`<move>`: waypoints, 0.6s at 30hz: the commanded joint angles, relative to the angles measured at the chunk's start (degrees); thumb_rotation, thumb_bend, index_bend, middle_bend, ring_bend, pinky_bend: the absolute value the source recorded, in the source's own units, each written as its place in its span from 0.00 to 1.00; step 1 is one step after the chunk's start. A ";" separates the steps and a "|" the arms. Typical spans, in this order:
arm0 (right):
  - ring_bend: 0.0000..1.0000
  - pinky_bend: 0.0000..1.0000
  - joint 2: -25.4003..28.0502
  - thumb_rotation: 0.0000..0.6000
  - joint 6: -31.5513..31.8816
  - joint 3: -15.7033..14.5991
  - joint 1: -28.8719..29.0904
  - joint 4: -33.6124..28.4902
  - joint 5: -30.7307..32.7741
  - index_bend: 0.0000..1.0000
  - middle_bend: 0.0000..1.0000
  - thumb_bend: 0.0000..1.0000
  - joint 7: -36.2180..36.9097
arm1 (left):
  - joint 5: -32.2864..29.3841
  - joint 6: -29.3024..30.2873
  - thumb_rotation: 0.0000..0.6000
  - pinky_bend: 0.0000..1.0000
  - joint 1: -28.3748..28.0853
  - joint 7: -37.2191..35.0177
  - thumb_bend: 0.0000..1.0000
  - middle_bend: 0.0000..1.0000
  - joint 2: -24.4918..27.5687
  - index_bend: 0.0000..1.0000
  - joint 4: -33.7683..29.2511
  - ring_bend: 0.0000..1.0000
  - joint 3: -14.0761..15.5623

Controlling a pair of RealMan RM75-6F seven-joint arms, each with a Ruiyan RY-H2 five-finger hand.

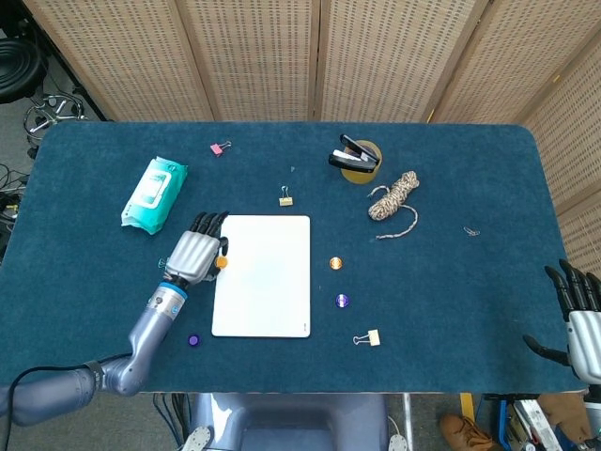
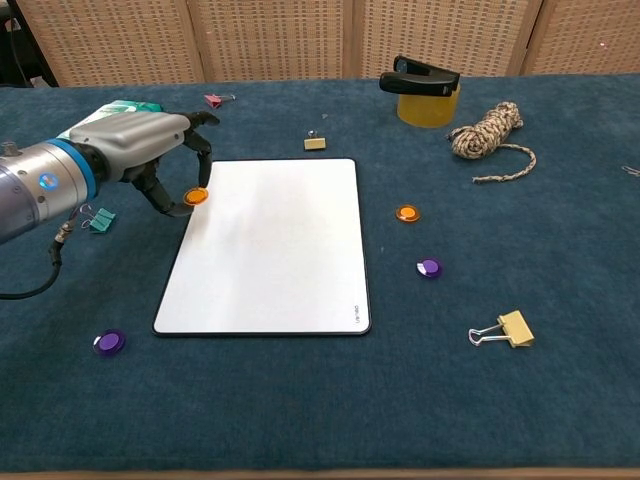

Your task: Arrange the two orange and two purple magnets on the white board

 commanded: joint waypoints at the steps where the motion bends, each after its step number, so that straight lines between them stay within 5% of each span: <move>1: 0.00 0.00 -0.11 1.00 -0.28 0.03 0.09 0.17 0.26 0.00 0.00 0.00 -0.07 | -0.89 -0.74 1.00 0.00 -1.47 -0.83 0.27 0.00 -2.22 0.58 2.75 0.00 -0.15; 5: 0.00 0.00 -0.20 1.00 -0.58 0.07 0.19 0.34 0.49 0.00 0.00 0.00 -0.05 | -2.22 -1.45 1.00 0.00 -2.43 -1.49 0.27 0.00 -3.94 0.54 4.94 0.00 -0.46; 10: 0.00 0.00 -0.16 1.00 -0.69 0.12 0.25 0.37 0.49 0.00 0.00 0.00 0.55 | -3.79 -2.77 1.00 0.00 -3.07 -1.69 0.21 0.00 -3.77 0.37 4.67 0.00 -0.29; 18: 0.00 0.00 -0.09 1.00 -0.32 -0.09 0.14 0.11 -0.13 0.00 0.00 0.00 0.37 | -0.18 -0.16 1.00 0.00 -0.89 -4.06 0.19 0.00 2.09 0.36 -2.80 0.00 1.79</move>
